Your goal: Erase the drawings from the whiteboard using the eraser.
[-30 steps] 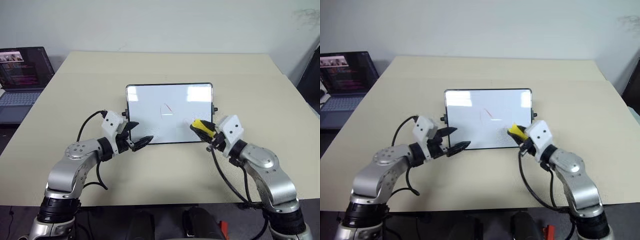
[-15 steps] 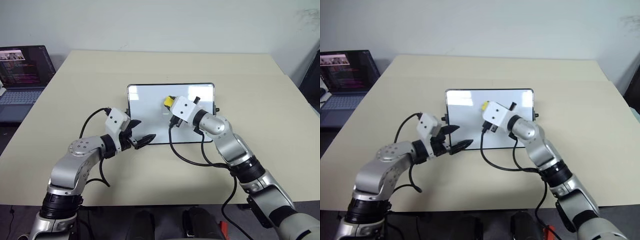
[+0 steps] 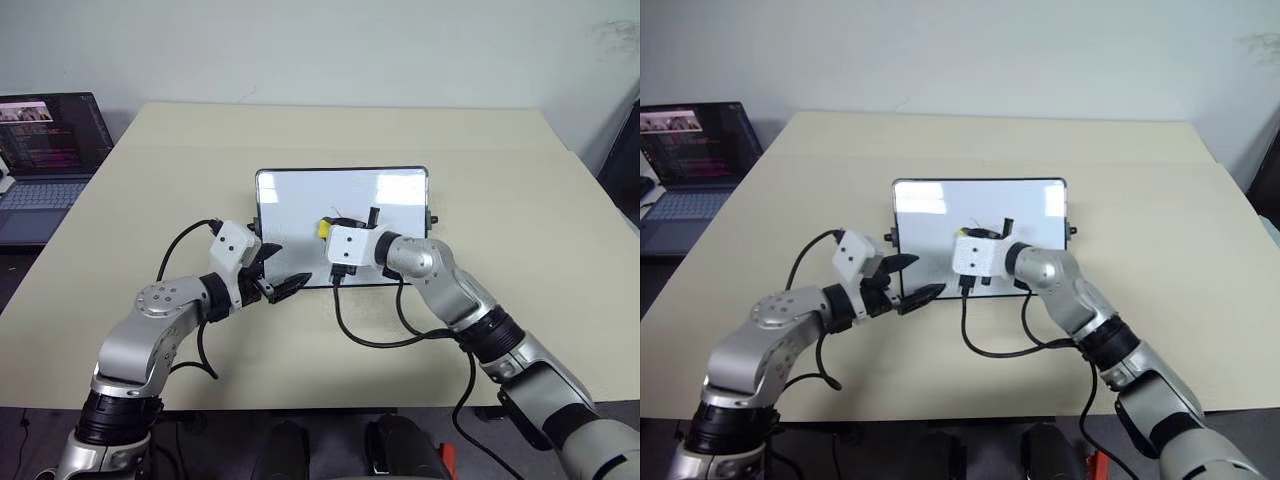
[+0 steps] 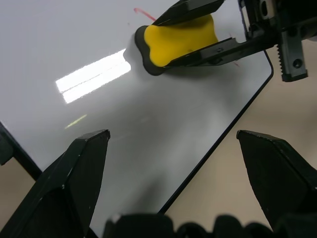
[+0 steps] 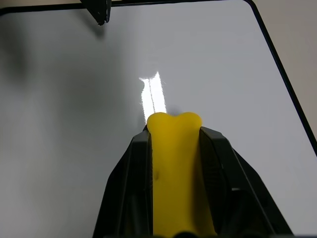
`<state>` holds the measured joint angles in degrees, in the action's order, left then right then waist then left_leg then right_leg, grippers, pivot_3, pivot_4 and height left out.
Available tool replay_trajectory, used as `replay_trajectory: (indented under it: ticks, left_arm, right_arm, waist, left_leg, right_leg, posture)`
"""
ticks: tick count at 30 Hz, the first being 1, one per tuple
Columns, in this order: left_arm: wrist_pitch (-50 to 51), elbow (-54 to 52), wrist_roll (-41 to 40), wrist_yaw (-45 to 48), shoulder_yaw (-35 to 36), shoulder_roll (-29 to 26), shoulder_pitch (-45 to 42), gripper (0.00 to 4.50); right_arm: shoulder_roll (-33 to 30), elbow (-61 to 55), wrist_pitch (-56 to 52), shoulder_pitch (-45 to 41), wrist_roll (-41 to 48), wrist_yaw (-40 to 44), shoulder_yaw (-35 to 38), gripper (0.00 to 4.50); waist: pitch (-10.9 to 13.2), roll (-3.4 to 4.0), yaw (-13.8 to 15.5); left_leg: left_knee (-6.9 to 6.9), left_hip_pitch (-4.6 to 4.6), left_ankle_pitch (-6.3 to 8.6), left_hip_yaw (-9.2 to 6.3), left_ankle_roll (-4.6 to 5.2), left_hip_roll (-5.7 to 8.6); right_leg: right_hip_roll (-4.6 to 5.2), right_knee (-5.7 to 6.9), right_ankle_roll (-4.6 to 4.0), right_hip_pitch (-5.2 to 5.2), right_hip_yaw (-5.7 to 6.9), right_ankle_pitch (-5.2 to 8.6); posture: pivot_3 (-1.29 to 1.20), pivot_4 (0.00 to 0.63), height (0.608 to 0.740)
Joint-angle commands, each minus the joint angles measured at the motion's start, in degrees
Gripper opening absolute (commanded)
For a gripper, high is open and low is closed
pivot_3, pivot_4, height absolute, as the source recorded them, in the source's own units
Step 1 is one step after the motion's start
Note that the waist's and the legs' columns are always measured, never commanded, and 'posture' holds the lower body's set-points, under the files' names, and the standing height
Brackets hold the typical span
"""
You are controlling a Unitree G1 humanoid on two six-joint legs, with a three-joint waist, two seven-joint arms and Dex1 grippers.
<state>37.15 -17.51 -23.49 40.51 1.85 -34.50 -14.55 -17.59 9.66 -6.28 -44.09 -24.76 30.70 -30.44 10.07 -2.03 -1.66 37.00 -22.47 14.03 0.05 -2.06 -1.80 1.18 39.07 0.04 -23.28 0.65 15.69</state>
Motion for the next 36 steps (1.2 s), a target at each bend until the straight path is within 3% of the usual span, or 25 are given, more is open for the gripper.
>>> replay_trajectory:
  ticks: [1,8,13,18,29,36]
  left_arm:
    - [-0.17,-2.31,-0.25,-0.31,0.23,-0.22,-0.09,4.5]
    - [0.07,-2.97,-0.43,-0.38,-0.25,0.04,0.52,4.5]
    - [0.05,-2.83,-0.48,-0.29,-0.25,0.0,0.59,4.5]
    - [0.06,-2.67,-0.53,-0.06,-0.47,0.0,0.46,4.5]
    - [0.4,-3.07,-0.97,0.64,-0.84,-0.33,0.62,4.5]
    - [0.21,-2.73,-0.91,0.68,-1.19,-0.24,0.22,4.5]
  right_arm:
    - [1.06,2.53,0.18,-2.93,-2.3,-4.37,2.41,0.99]
    - [2.17,3.91,0.5,-4.2,-2.04,-5.1,3.61,0.99]
    - [-1.25,1.2,-1.03,0.54,-2.12,4.9,0.17,0.99]
    - [-2.72,0.19,-1.04,1.45,-3.18,8.55,-0.93,0.99]
    - [1.56,5.08,-0.95,-4.69,-4.34,-7.23,6.39,0.99]
    - [0.42,5.22,-2.5,-3.51,-4.62,-4.48,5.82,0.99]
  waist:
    - [0.0,0.0,-0.01]
    - [0.0,0.0,0.0]
    - [-0.02,-0.03,0.08]
    - [-0.02,-0.03,0.03]
    - [-0.02,-0.02,0.11]
    - [-0.02,-0.02,0.04]
  left_leg:
    - [0.0,0.01,0.0,0.0,0.0,0.0]
    - [-0.01,-0.03,-0.01,0.0,-0.01,0.0]
    - [-0.02,-0.03,0.0,-0.01,-0.01,0.0]
    - [0.0,0.14,-0.01,0.01,0.0,0.0]
    - [-0.01,0.43,-0.06,0.04,0.01,-0.03]
    - [-0.04,0.11,-0.05,0.06,0.01,-0.03]
  right_leg:
    - [0.0,0.01,0.0,0.0,0.0,0.0]
    - [0.01,-0.03,-0.02,0.0,0.0,-0.01]
    - [0.02,-0.06,-0.02,0.01,0.0,-0.01]
    - [0.0,-0.01,-0.01,0.12,-0.01,-0.01]
    - [-0.04,0.0,-0.08,0.33,-0.06,-0.06]
    - [-0.01,-0.04,-0.09,0.07,-0.07,-0.06]
  posture:
    - [0.0,0.15,0.74]
    - [0.0,0.15,0.74]
    - [0.0,0.15,0.74]
    - [0.0,0.15,0.74]
    - [0.0,0.15,0.74]
    - [0.0,0.15,0.74]
